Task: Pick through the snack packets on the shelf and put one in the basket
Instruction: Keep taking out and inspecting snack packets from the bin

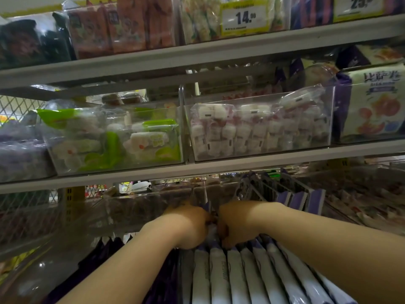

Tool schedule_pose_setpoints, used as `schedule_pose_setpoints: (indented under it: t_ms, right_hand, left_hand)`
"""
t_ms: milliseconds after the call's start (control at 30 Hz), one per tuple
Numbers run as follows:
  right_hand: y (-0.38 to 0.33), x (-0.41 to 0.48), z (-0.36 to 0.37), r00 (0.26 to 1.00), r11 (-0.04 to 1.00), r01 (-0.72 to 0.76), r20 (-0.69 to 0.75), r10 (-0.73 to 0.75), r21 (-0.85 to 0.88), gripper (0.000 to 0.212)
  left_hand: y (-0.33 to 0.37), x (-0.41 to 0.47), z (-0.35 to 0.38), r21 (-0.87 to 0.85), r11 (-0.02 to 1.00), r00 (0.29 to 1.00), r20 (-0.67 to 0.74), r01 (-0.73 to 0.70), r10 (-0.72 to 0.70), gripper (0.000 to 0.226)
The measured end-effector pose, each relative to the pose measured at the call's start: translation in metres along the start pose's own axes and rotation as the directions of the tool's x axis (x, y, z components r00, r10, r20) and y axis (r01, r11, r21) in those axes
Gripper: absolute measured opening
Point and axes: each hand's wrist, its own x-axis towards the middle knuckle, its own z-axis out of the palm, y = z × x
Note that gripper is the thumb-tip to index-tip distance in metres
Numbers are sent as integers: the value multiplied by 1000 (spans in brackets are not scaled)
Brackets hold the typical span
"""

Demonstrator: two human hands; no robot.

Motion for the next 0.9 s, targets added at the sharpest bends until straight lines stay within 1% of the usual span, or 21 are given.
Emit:
schedule_pose_setpoints:
  t_ms: [67,200,267,333,400,433,533,600,700,767,833,900]
  right_hand:
    - [-4,4,-3,999,999,-17,37,18,-33,32]
    - [-2,2,-4,999,999,-35,26,35,-14,37]
    - [-3,0,4,997,997,-76,-29,76,-17,32]
    - [-9,0,14,981,988,-134,-149,123,-73,18]
    - [-16,2,22,957,967,-204,-239,165,-151,28]
    - [-16,4,25,953,959,-219,-252,170,-178,29]
    - [-14,8,27,951,955,-218,-266,161,-202,26]
    - [-7,8,23,924,963,-240,-334,189,-120,25]
    - [9,4,9,828,963,-258,-494,265,85,22]
    - [15,1,-1,766,960,-225,-578,280,168,13]
    - [14,-3,-2,736,951,-192,-606,303,242,12]
    - [9,-12,8,726,929,-162,-597,341,334,13]
  left_hand:
    - [1,0,0,9,1000,1000,17,16,-16,46]
    - [-1,1,2,-18,1000,1000,5,19,-19,48]
    - [-1,0,3,-30,999,1000,1,15,-15,49]
    - [0,0,3,-54,999,1000,-5,10,-10,47]
    - [1,0,3,-69,998,1000,-11,4,-5,45]
    - [1,0,3,-70,998,1000,-11,4,-5,44]
    - [0,1,4,-73,997,1000,3,5,-5,44]
    - [-2,2,5,-78,997,1000,-1,-1,0,49]
    - [-4,7,6,-82,997,1000,5,-2,3,54]
    - [-5,10,7,-78,997,1000,17,3,-2,55]
    - [-5,11,8,-93,996,1000,11,12,-11,54]
    - [-3,9,8,-136,990,999,-35,24,-29,51]
